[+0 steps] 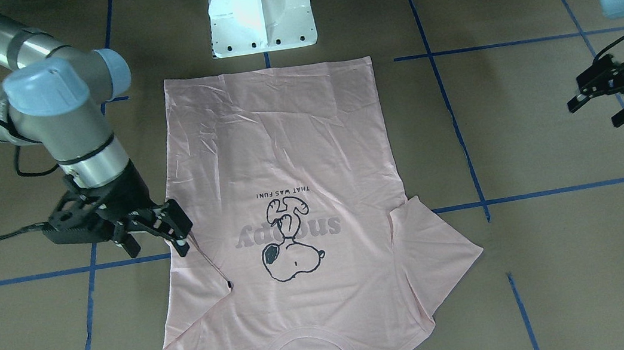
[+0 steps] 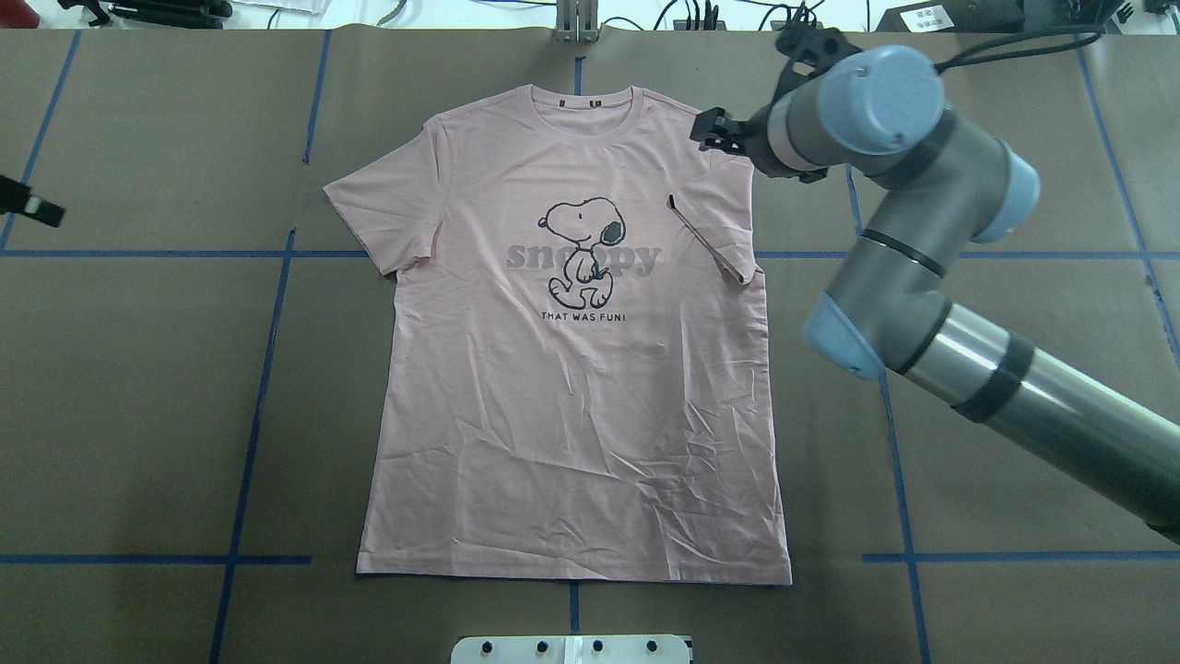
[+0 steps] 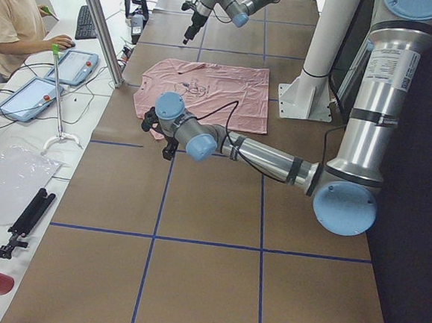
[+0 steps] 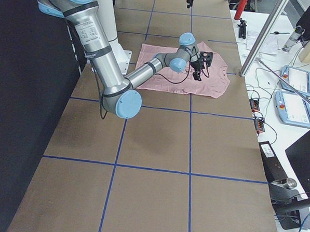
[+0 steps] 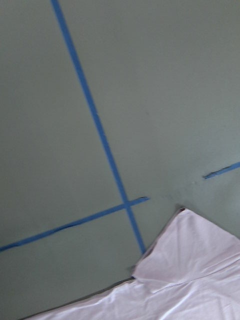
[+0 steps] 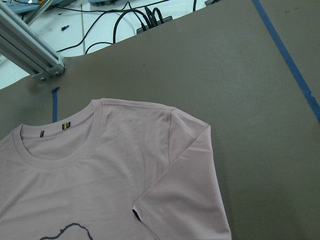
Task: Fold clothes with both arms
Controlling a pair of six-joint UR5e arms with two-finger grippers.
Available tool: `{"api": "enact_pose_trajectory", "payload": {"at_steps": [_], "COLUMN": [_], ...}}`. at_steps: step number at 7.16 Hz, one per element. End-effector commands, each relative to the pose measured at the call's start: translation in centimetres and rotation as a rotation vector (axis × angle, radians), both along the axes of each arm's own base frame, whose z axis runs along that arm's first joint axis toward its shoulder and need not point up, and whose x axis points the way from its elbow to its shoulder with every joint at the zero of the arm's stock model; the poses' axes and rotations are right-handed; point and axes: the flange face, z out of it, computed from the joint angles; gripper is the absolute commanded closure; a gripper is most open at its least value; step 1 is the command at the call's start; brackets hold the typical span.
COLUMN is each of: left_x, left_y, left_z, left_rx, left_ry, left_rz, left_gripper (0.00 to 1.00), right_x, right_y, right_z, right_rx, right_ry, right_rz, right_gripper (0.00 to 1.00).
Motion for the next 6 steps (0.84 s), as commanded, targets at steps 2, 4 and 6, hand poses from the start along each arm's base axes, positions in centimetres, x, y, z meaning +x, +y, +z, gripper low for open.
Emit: {"api": "enact_pose_trajectory", "payload": {"at_steps": [2, 4, 6], "left_x": [14.8, 18.8, 21.0], "left_y": [-6.8, -8.2, -8.5], "left_z": [-3.2, 0.0, 1.1], "left_rx": [-0.118, -0.085, -0.101], "left_ry": [-0.106, -0.08, -0.106], "left_rz": [-0.225, -0.395, -0.454], "left_gripper": [0.0, 0.0, 0.15], "right_x": [3.9, 4.5, 4.2], "right_y": [4.0, 4.9, 4.8], "right_z": [0.0, -0.2, 0.4], "right_rx": [0.003, 0.012, 0.001], "right_ry": [-0.054, -0.058, -0.05], "right_rz": [-0.053, -0.045, -0.051], "right_gripper": [0.0, 0.0, 0.0]}}
